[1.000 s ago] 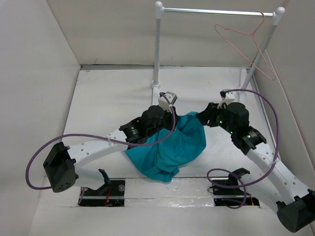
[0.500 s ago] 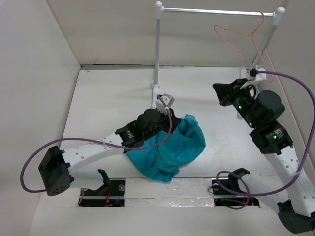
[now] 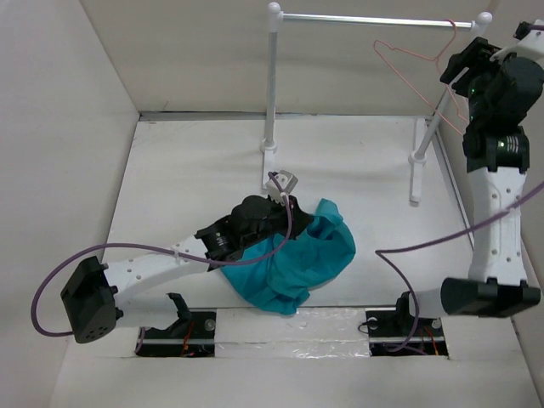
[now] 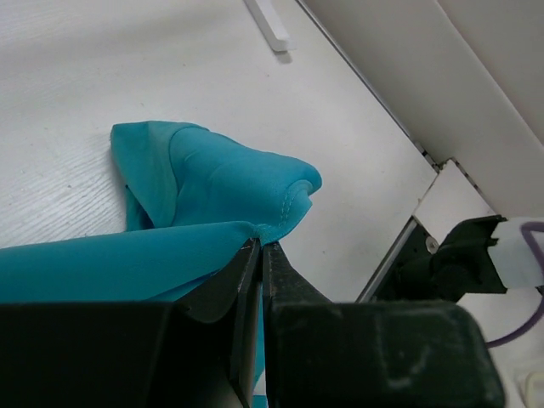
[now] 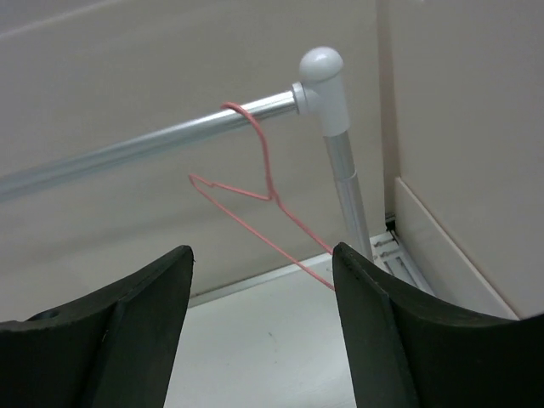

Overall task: Place the t-shirt on the hanger
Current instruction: Pick up the hanger from the clothesline, then place the T-shirt on the hanger.

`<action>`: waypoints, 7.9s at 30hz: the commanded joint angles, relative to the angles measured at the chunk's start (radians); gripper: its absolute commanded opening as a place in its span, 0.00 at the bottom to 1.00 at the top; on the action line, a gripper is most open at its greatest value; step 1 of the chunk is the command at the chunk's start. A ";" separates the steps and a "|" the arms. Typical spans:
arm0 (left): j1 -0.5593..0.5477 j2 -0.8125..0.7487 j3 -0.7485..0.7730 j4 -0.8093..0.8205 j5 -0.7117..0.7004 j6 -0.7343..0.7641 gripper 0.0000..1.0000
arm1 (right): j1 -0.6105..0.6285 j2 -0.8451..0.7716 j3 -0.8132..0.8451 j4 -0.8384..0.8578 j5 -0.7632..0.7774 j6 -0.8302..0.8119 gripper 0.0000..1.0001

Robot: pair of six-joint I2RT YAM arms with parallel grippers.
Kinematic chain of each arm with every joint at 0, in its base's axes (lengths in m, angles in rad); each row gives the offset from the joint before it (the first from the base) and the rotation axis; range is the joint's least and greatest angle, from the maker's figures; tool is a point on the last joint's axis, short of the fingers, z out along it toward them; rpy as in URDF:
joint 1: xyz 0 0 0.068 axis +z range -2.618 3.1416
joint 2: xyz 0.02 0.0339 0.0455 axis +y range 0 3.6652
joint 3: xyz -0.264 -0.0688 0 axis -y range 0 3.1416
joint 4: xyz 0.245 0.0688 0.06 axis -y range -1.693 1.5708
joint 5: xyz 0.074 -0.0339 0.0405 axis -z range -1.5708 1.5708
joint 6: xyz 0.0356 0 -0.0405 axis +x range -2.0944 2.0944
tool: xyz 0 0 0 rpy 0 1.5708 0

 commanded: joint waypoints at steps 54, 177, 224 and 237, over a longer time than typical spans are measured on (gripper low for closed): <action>-0.037 0.039 0.091 0.009 -0.003 0.013 0.00 | -0.013 0.012 -0.269 0.273 -0.295 -0.094 0.00; -0.064 -0.099 0.325 0.025 -0.104 0.105 0.39 | 0.772 -0.601 -1.125 0.942 -0.008 0.109 0.00; 0.098 0.353 0.720 0.029 -0.104 -0.205 0.39 | 0.812 -0.522 -1.083 0.782 -0.041 0.107 0.00; 0.134 0.257 0.600 0.103 -0.074 -0.170 0.00 | 0.812 -0.479 -1.086 0.770 0.011 0.145 0.00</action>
